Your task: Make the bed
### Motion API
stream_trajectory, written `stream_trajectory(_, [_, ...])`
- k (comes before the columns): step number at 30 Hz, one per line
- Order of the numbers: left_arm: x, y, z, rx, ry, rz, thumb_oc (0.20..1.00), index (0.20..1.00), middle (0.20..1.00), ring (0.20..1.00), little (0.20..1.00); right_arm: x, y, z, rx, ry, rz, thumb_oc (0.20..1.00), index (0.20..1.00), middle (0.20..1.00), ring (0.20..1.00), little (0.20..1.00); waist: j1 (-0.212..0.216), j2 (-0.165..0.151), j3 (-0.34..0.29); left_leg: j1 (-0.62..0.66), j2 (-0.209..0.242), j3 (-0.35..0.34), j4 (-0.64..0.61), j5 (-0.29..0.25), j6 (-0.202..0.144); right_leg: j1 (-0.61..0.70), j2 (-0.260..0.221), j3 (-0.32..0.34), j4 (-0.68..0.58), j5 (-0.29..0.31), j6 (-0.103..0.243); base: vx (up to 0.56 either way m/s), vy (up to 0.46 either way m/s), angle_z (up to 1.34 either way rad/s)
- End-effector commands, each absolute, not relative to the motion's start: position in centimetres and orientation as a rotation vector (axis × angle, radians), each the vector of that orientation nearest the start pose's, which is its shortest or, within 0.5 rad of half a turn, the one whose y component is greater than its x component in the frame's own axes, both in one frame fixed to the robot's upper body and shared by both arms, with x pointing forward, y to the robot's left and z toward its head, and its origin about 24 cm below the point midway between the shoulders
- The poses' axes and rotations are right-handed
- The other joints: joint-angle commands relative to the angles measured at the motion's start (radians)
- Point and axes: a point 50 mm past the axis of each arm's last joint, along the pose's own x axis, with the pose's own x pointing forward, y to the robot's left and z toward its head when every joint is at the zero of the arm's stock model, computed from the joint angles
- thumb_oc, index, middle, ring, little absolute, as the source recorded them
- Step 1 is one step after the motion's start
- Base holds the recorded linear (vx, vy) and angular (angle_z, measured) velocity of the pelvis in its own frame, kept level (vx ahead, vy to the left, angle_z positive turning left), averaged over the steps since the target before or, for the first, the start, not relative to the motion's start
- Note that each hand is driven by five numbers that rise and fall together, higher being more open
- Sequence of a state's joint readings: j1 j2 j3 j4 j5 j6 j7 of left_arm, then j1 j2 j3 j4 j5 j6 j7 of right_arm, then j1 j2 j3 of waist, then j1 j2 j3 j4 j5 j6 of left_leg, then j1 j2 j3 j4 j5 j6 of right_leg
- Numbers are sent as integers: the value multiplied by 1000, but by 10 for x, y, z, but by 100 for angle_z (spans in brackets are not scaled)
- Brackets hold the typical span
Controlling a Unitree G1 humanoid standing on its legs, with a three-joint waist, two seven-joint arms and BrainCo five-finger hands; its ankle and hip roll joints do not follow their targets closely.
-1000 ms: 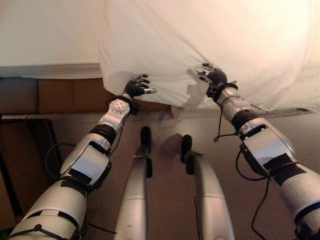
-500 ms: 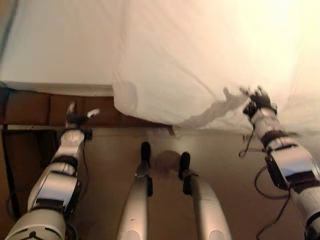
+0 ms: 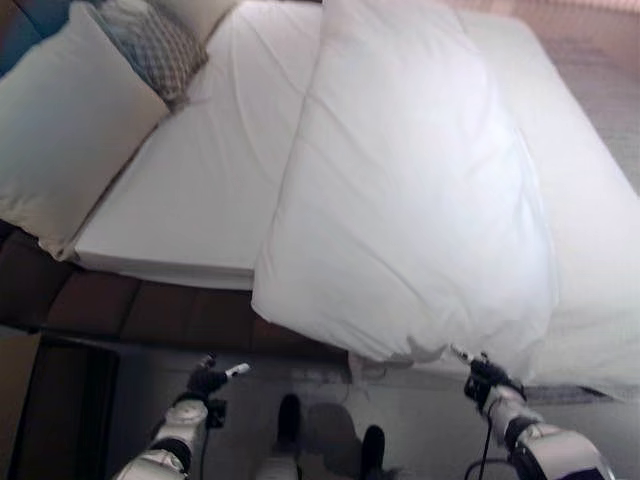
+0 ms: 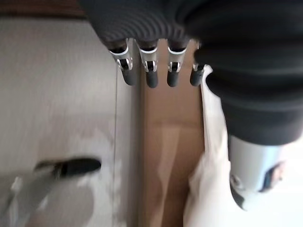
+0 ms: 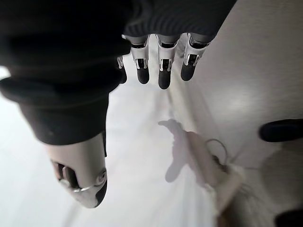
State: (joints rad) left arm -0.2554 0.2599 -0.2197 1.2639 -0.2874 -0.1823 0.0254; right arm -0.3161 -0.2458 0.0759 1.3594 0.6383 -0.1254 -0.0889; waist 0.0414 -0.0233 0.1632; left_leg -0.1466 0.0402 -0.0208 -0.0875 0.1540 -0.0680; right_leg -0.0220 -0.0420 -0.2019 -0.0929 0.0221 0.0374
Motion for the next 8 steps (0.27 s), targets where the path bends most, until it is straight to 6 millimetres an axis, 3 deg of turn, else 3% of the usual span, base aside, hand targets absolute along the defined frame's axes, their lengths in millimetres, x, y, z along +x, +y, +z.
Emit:
stream_trajectory(1, [191,198,-134,166,923,-49,1000,1000,1000,1000,1000,192,-237,-126,131,909,-378,1000,1000,1000,1000,1000,-1,2,-38,36,-40,-11,0,-48,1,-40,-48,30,6,46,84,78,-2,-1])
stream_trajectory(5, [155,167,-153,99,1045,-165,1000,1000,1000,1000,1000,149,-214,-151,97,1068,-281,1000,1000,1000,1000,1000,-12,17,-116,118,-33,-1,0,-86,7,38,-46,42,6,12,79,131,-4,-4])
stream_trajectory(6, [155,167,-153,99,1046,-165,1000,1000,1000,1000,1000,149,-214,-151,96,1069,-281,1000,1000,1000,1000,1000,-11,17,-115,119,-33,-1,0,-86,7,39,-46,42,6,12,79,120,-12,-2])
stream_trajectory(8, [148,150,-156,124,1067,-275,1000,1000,1000,1000,1000,129,-203,-159,16,1151,-165,1000,1000,1000,1000,1000,-18,23,-145,148,-33,-4,0,-105,14,69,-48,41,6,-4,76,79,-10,-5])
